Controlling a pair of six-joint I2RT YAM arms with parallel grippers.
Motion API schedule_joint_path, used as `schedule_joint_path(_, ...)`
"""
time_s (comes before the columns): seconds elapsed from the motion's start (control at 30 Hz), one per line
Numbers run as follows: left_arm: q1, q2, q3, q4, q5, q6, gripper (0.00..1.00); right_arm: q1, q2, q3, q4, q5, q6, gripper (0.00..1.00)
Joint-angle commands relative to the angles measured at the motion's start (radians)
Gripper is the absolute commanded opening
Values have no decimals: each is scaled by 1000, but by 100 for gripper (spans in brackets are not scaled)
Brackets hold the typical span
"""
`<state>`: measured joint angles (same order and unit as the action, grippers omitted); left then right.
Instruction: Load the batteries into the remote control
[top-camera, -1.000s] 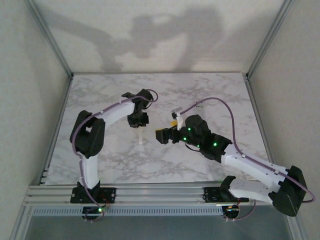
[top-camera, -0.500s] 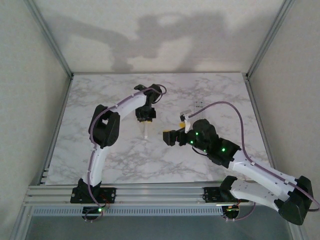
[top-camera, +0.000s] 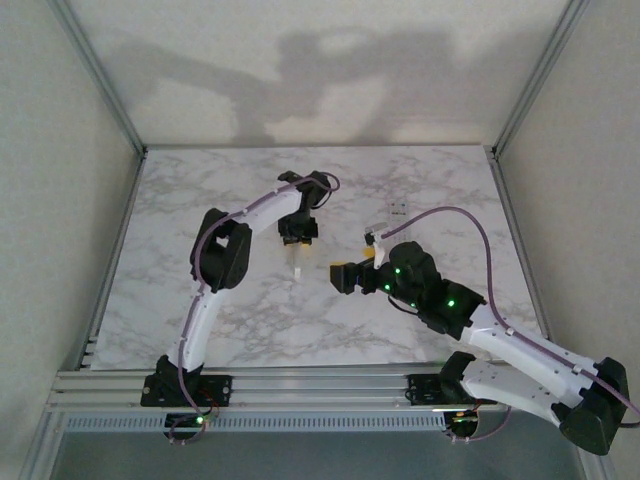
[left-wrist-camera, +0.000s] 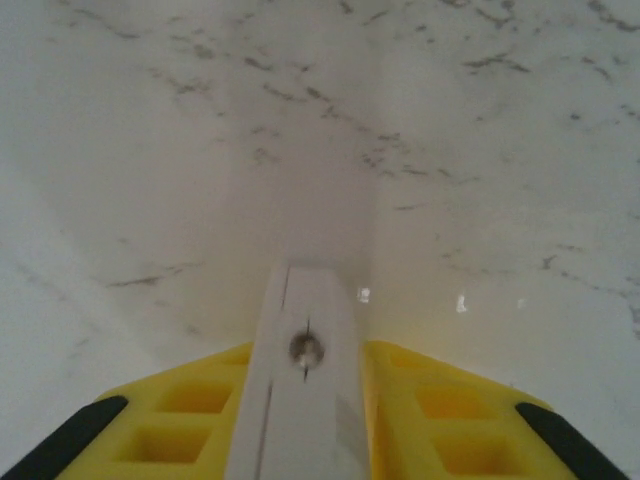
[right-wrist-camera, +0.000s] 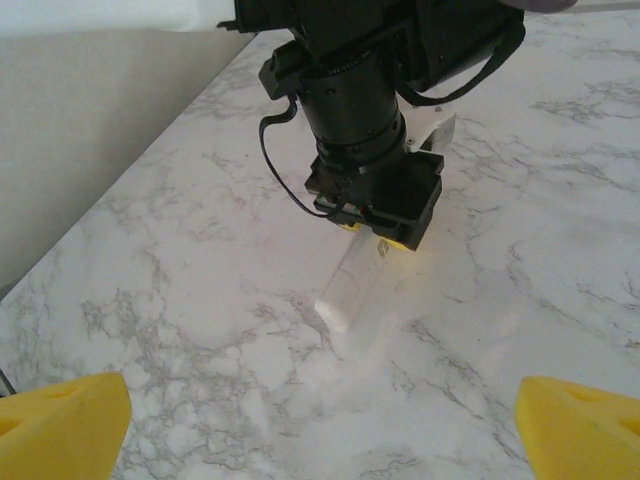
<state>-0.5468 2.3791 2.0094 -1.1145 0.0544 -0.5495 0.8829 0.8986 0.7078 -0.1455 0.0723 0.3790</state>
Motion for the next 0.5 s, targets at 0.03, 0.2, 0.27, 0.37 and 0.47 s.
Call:
schedule_joint_path(0.03, -10, 30, 46, 2, 3, -1, 32, -7, -28, -22, -10, 24, 7, 99)
schedule_joint_path(0.2, -15, 34, 97, -11, 22, 2, 38, -6, -30, -29, -2, 23, 8, 99)
schedule_joint_path(0.27, -16, 26, 115, -17, 24, 0, 42, -8, -32, -28, -3, 23, 7, 99)
schedule_joint_path(0.37, -19, 10, 123, -18, 34, -3, 44, -8, -33, -28, -5, 24, 6, 99)
schedule_joint_path(0.47, -23, 0, 125, -18, 39, -4, 45, -9, -33, -30, -4, 24, 6, 99)
